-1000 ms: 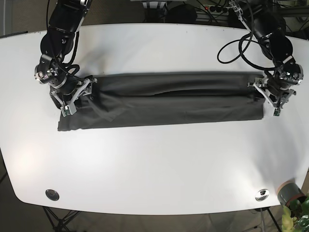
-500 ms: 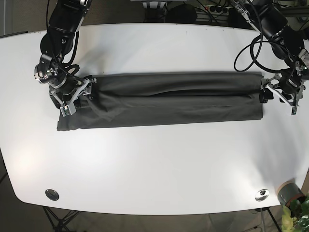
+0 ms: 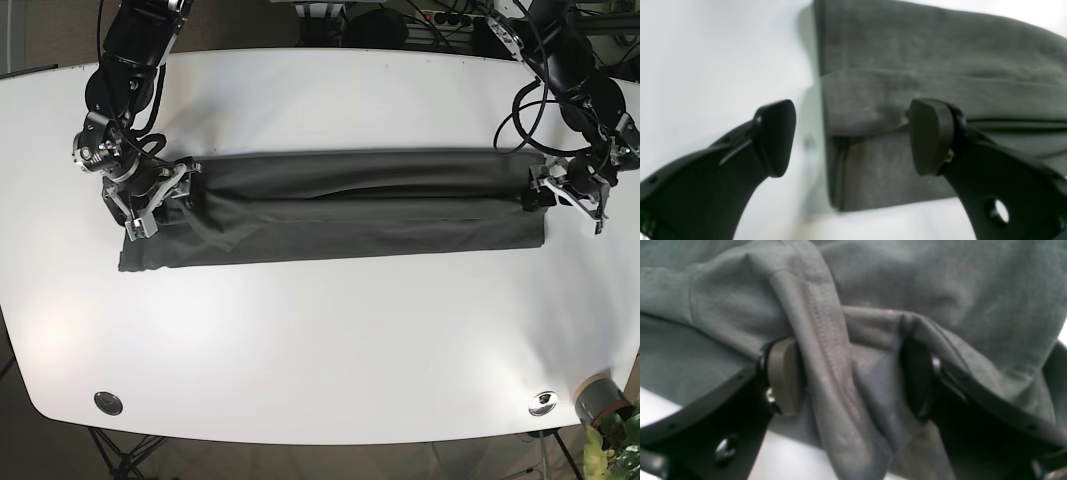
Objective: Fold the T-shirt properly
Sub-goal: 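Fold the strip end with the left gripper toward the right gripper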
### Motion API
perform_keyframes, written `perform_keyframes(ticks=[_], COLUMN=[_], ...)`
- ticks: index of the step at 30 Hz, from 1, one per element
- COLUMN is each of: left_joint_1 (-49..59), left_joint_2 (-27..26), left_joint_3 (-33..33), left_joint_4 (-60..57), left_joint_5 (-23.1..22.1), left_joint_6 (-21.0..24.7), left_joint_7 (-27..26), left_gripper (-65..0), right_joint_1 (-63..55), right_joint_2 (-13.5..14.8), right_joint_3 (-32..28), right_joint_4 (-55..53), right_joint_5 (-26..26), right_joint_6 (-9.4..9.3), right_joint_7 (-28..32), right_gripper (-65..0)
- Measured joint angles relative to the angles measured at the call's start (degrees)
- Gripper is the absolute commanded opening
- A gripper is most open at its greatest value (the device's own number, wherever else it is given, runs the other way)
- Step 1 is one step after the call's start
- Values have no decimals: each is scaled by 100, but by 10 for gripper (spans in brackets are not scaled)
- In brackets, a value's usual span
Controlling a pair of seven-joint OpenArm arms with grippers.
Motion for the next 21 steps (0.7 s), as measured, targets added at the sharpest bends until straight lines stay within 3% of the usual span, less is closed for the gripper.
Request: perform_keyframes(ticks=[17,21], left_joint_1=[-190,-203], left_joint_2=[-61,-70], left_joint_3=[7,396], left_joint_4=[-826,-822], left_joint_5=[-219,-214], left_joint_6=[-26,-24], left_joint_7=[-291,-321], left_gripper=[-153,-250], right_joint_1=[2,2], right_joint_2=[-2,-7], right_joint_3=[0,0], right_joint_4=[4,4], right_joint_5=[-2,-4], right_joint_6=[0,-2], right_joint_7=[0,-4], right_gripper=[-220,-220])
